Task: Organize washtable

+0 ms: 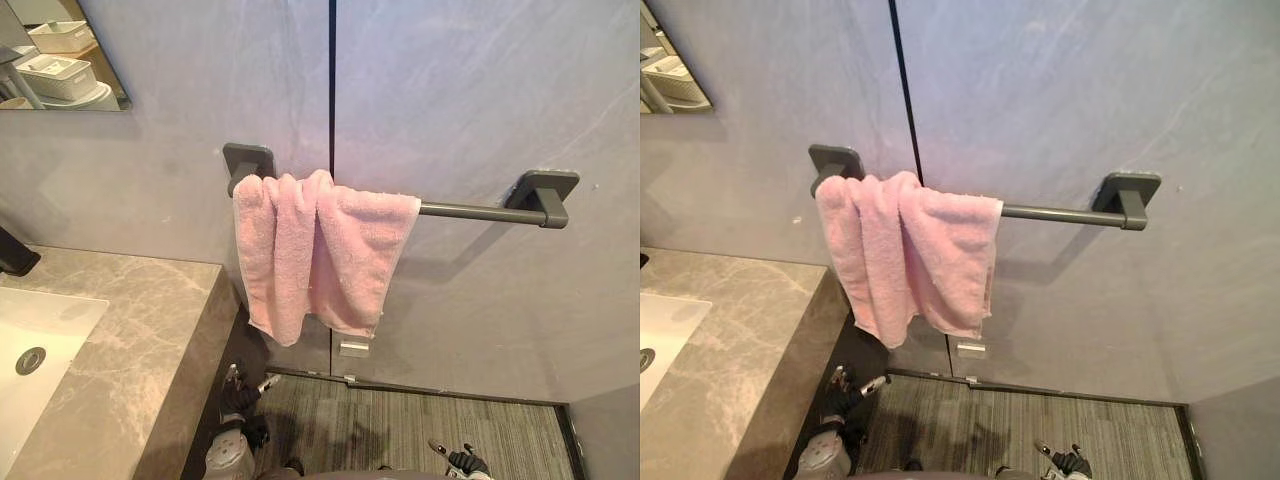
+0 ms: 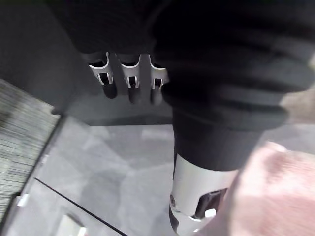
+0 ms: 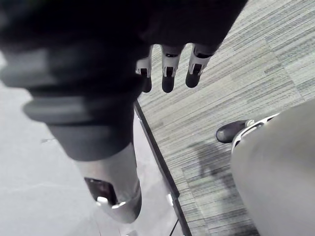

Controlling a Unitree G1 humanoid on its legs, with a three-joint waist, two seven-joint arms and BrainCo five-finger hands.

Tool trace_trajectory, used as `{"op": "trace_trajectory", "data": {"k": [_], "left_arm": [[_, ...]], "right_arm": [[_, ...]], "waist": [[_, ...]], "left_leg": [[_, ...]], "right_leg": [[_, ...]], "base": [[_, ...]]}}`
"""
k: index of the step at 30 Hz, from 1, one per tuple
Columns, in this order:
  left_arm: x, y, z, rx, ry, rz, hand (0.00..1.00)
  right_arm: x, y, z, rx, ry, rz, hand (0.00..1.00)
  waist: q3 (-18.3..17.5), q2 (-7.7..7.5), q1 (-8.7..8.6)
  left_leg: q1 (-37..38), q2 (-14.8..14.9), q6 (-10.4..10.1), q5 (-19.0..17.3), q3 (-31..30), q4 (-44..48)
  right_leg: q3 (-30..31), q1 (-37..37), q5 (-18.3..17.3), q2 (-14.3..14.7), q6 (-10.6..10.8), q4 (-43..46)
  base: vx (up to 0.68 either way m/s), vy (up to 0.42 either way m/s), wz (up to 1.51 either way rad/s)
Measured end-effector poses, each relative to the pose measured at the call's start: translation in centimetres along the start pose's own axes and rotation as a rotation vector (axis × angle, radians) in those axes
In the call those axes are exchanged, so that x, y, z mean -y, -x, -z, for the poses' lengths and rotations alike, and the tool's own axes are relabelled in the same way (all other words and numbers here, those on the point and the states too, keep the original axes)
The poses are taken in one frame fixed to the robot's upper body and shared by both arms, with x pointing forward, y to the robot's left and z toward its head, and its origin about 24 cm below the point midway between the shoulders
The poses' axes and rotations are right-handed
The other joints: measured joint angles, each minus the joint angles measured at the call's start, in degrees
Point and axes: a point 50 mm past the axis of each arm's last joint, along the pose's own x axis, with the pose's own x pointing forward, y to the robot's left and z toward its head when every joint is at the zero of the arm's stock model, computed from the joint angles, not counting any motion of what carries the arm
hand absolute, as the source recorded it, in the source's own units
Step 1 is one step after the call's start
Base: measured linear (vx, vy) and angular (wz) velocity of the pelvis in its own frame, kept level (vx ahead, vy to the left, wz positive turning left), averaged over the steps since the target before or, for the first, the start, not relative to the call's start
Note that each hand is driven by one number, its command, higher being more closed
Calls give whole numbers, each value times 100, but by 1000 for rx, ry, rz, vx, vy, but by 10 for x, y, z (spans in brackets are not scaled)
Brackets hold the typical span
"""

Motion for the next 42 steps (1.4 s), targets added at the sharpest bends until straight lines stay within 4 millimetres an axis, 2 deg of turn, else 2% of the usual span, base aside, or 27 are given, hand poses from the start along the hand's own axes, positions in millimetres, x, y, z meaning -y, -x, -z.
{"op": "trace_trajectory", "data": {"k": [10,17,26,33,42], "left_arm": [[6,12,-35,174,-5,-27,0],[18,18,-58,321,-130,10,0],[12,17,-63,359,-215,-16,0],[9,7,-79,418,-235,-37,0],[7,-3,-82,409,-269,-36,0]], "right_arm": [[0,2,0,25,24,6,0],[2,3,4,14,52,8,0],[3,3,6,5,58,13,0],[8,1,5,-6,72,23,0],[11,0,7,-22,80,28,0]], "waist": [[-23,8,4],[-315,51,-8],[-331,27,-15],[-331,13,-24],[-318,5,-47]], "left_leg": [[55,16,-2,5,22,-16],[120,22,-7,7,54,-94],[137,19,-8,6,109,-111],[131,3,-6,6,178,-126],[112,-17,-5,6,262,-209]], "right_leg": [[-8,60,-8,-2,12,-2],[10,103,-6,15,14,-75],[83,87,3,27,19,-90],[164,75,91,26,20,-187],[271,-23,108,33,22,-222]], "base": [[-32,-12,0],[-7,-3,-1],[-12,-3,-2],[-37,-4,-6],[-9,-11,-6]]}}
